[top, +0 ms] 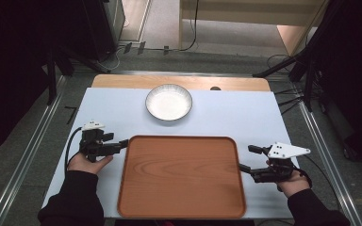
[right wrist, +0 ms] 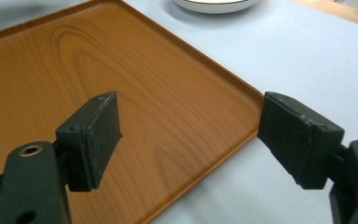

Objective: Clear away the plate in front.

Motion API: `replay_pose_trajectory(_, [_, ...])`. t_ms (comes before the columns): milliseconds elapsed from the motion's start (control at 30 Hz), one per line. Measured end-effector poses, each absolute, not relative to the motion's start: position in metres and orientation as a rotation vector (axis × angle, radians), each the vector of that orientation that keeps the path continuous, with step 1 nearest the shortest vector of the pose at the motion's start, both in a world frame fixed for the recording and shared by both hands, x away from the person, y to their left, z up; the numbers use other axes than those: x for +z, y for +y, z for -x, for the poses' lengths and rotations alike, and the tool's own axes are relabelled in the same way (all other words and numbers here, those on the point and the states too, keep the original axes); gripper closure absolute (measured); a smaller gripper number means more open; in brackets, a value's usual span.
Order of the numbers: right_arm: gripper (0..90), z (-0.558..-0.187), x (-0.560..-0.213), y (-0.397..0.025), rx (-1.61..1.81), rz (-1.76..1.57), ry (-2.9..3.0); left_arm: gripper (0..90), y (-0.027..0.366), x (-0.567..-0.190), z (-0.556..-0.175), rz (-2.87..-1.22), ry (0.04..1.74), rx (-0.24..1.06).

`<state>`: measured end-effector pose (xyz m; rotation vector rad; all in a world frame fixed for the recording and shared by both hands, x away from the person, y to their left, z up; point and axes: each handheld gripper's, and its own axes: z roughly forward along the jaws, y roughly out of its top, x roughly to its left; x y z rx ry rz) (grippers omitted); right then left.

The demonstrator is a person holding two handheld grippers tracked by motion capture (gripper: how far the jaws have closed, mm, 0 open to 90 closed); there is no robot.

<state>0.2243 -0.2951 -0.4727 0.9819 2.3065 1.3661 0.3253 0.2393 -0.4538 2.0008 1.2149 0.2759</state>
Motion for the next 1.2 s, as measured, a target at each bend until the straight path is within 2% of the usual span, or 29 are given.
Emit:
replay_pose_trajectory(633, [21.8,-0.226,-0.474,-0.292,1.378,-0.985,2.318,24.5,0.224,-0.438,-0.350,-2.045,1.187,0.291])
replay_pose_trajectory(967, [21.8,-0.227,-0.474,-0.292,1.370,-0.973,2.325,18.4,0.212,-0.433,-0.366,-2.049,1.168,0.286])
replay_pose_trajectory(1200, [21.8,-0.227,-0.474,-0.292,1.371,-0.975,2.324,22.0,0.202,-0.434,-0.378,-2.065,1.168,0.305])
